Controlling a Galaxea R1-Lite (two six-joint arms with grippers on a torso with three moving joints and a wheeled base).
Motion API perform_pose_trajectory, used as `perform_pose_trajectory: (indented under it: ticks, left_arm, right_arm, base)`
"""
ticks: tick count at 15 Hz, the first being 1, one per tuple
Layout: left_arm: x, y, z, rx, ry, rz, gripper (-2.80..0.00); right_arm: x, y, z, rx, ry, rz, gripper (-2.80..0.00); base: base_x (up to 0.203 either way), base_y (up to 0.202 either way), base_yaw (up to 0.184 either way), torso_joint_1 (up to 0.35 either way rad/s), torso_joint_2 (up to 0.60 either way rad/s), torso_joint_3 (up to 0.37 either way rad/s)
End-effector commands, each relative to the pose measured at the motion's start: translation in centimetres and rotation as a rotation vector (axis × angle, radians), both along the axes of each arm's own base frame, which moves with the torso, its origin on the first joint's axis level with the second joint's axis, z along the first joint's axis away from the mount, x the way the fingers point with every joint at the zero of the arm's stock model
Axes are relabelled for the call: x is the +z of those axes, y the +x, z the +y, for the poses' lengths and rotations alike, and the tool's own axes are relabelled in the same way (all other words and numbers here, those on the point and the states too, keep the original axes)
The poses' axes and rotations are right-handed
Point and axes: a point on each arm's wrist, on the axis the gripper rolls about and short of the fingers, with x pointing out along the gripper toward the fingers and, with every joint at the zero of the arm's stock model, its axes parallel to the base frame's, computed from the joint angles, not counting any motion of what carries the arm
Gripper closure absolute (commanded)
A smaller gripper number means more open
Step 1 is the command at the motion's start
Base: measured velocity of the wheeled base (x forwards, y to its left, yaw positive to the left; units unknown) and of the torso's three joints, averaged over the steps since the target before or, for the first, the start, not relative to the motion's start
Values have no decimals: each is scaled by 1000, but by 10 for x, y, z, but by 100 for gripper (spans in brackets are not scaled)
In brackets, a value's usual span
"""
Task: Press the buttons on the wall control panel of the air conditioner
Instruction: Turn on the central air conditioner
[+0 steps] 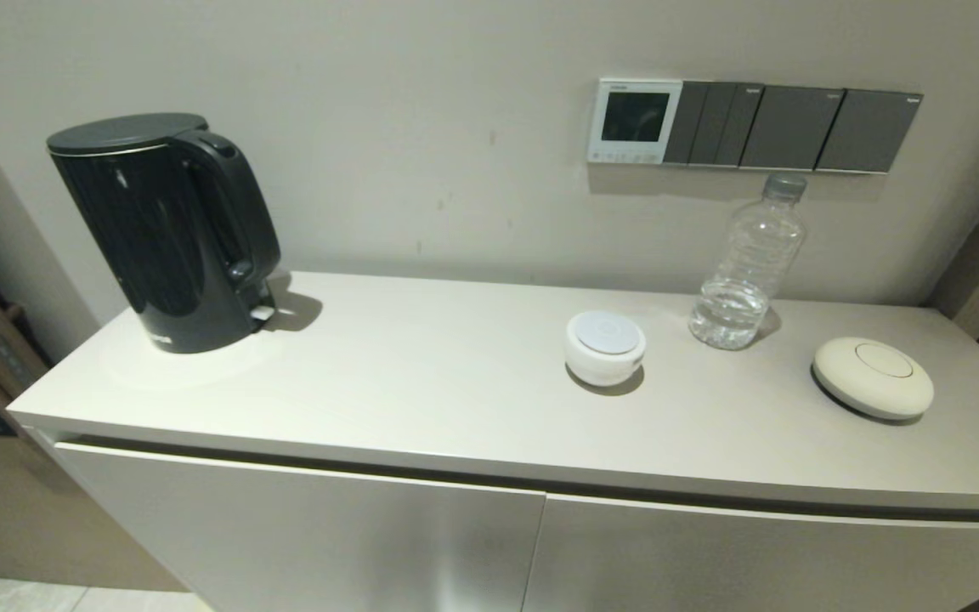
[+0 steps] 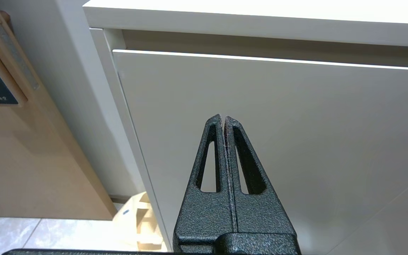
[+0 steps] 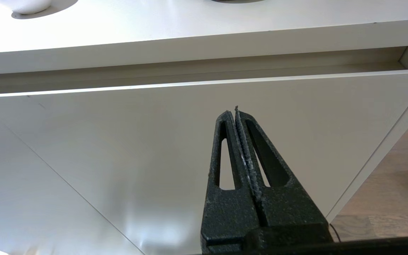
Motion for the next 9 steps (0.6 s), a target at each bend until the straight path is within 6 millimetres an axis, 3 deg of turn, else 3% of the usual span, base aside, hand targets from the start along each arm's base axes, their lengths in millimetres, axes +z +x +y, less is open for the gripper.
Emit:
perform_pose_trajectory:
  ticks: [1,9]
  left_arm:
    - [0,0,0,7,0,2,0]
    - [-1,0,0,8,14,10,0]
  right_arm:
    - [-1,0,0,1,0,4,0]
    - [-1,0,0,1,0,4,0]
  base:
    - [0,0,0,0,0,0]
    - [0,0,0,0,0,0]
